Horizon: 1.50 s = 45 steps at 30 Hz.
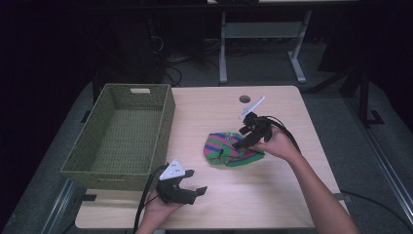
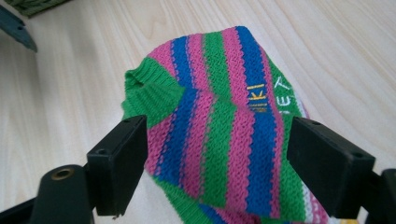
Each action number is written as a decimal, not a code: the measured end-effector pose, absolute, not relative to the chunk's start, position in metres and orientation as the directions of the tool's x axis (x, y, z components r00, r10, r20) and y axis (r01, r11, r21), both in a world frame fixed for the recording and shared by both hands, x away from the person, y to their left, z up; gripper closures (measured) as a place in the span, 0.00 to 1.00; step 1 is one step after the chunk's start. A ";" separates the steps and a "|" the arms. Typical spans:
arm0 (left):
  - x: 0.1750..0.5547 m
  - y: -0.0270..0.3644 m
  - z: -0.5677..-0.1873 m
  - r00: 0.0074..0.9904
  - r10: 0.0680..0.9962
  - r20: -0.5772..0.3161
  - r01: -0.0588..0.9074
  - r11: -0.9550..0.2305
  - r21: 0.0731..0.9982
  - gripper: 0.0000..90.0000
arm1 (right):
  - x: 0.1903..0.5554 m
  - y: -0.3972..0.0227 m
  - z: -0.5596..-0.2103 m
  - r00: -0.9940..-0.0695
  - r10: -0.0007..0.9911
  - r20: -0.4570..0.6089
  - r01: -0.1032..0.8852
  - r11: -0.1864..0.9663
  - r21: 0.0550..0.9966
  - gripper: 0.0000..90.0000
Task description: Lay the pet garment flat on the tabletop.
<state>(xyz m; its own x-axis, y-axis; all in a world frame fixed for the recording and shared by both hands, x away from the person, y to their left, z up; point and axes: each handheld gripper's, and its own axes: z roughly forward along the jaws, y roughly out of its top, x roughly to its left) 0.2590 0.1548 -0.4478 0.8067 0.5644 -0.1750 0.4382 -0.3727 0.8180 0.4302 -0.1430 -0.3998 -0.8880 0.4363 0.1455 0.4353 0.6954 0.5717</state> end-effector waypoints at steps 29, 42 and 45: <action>0.258 0.155 -0.448 0.809 0.562 -0.171 0.434 -0.375 0.819 0.25 | 0.450 -0.109 -0.445 -0.856 0.516 0.043 0.485 0.770 0.415 0.38; 0.255 0.151 -0.447 0.813 0.563 -0.149 0.421 -0.392 0.818 0.25 | 0.447 -0.106 -0.443 -0.832 0.555 0.009 0.511 0.759 0.403 0.69; 0.257 0.154 -0.448 0.805 0.571 -0.161 0.432 -0.380 0.818 0.25 | 0.447 -0.108 -0.443 -0.827 0.563 0.016 0.518 0.750 0.412 0.78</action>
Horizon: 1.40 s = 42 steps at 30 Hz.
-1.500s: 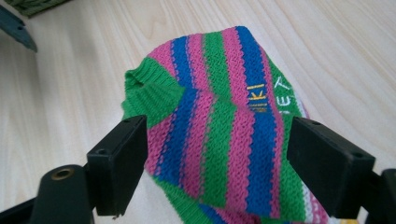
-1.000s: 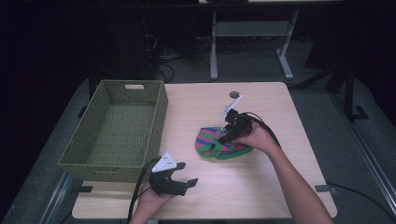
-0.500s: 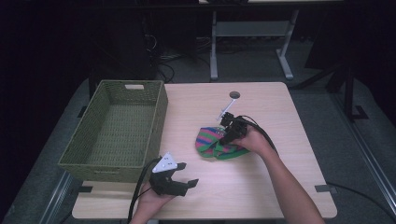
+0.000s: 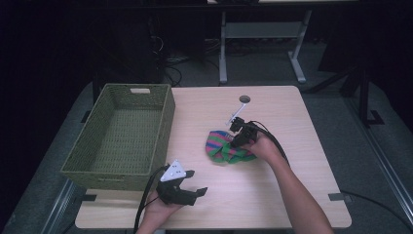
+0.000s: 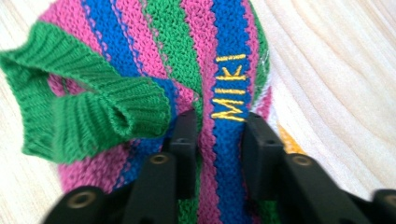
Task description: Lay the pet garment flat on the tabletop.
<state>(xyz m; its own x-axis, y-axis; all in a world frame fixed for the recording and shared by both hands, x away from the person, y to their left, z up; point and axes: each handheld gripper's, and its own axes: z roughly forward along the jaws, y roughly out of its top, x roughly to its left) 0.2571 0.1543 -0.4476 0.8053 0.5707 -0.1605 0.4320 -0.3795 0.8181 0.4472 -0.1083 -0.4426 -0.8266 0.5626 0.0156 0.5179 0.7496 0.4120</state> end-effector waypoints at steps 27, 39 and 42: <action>0.257 0.164 -0.442 0.790 0.594 -0.150 0.414 -0.338 0.845 0.25 | 0.431 -0.159 -0.384 -0.774 0.609 0.173 0.588 0.591 0.551 0.82; 0.255 0.163 -0.441 0.787 0.599 -0.144 0.411 -0.337 0.847 0.25 | 0.396 -0.177 -0.355 -0.789 0.586 0.185 0.553 0.544 0.632 0.82; 0.255 0.164 -0.441 0.786 0.600 -0.147 0.409 -0.327 0.852 0.25 | 0.381 -0.181 -0.351 -0.798 0.578 0.172 0.530 0.537 0.656 0.82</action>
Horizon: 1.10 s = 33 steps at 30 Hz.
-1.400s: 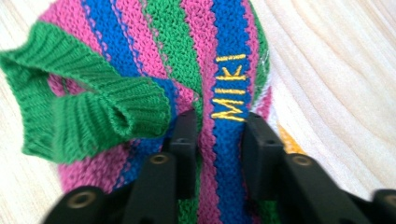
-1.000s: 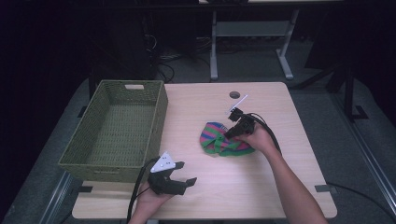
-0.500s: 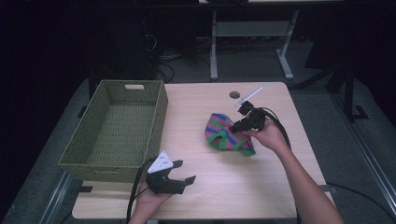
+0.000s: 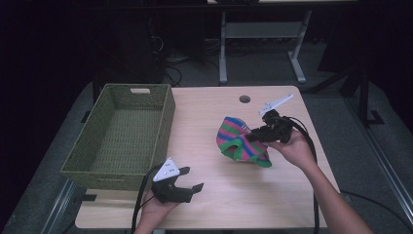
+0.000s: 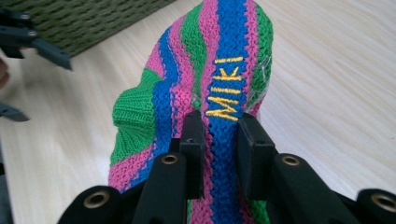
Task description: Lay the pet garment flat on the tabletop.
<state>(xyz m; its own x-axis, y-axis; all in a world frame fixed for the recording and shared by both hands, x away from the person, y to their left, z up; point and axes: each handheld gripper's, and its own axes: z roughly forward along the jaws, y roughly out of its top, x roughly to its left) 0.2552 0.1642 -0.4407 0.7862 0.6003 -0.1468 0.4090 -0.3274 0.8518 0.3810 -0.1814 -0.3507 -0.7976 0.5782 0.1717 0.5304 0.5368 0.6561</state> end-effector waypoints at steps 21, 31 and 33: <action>0.256 0.167 -0.440 0.780 0.604 -0.161 0.417 -0.311 0.854 0.25 | 0.324 -0.161 -0.385 -0.819 0.512 0.257 0.543 0.551 0.634 0.82; 0.256 0.167 -0.441 0.780 0.603 -0.165 0.421 -0.311 0.852 0.25 | 0.334 -0.148 -0.431 -0.784 0.529 0.325 0.608 0.549 0.574 0.81; 0.257 0.166 -0.442 0.780 0.604 -0.164 0.424 -0.317 0.849 0.25 | 0.336 -0.143 -0.440 -0.781 0.540 0.314 0.614 0.568 0.548 0.80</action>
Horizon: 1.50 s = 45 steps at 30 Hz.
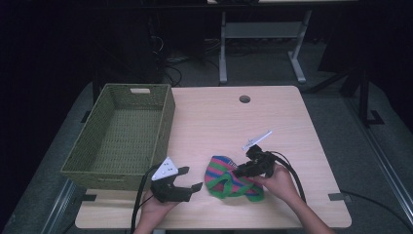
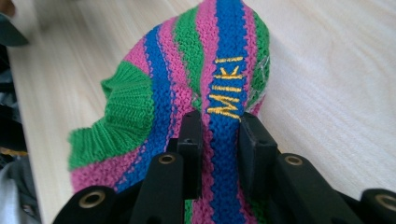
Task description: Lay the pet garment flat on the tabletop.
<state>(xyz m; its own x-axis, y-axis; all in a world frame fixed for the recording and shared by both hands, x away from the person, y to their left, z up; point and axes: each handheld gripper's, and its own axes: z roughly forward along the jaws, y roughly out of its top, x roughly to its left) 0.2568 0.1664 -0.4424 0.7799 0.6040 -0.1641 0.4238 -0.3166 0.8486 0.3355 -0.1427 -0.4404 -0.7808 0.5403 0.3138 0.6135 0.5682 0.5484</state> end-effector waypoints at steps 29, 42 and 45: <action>0.258 0.165 -0.443 0.781 0.602 -0.165 0.422 -0.315 0.850 0.25 | 0.300 -0.155 -0.396 -0.895 0.377 0.240 0.437 0.628 0.644 0.48; 0.257 0.163 -0.444 0.782 0.599 -0.173 0.429 -0.316 0.846 0.25 | 0.278 -0.124 -0.412 -0.962 0.215 0.170 0.274 0.764 0.584 0.49; 0.258 0.165 -0.444 0.782 0.598 -0.174 0.431 -0.317 0.845 0.25 | 0.279 -0.116 -0.419 -0.964 0.216 0.155 0.266 0.785 0.559 0.51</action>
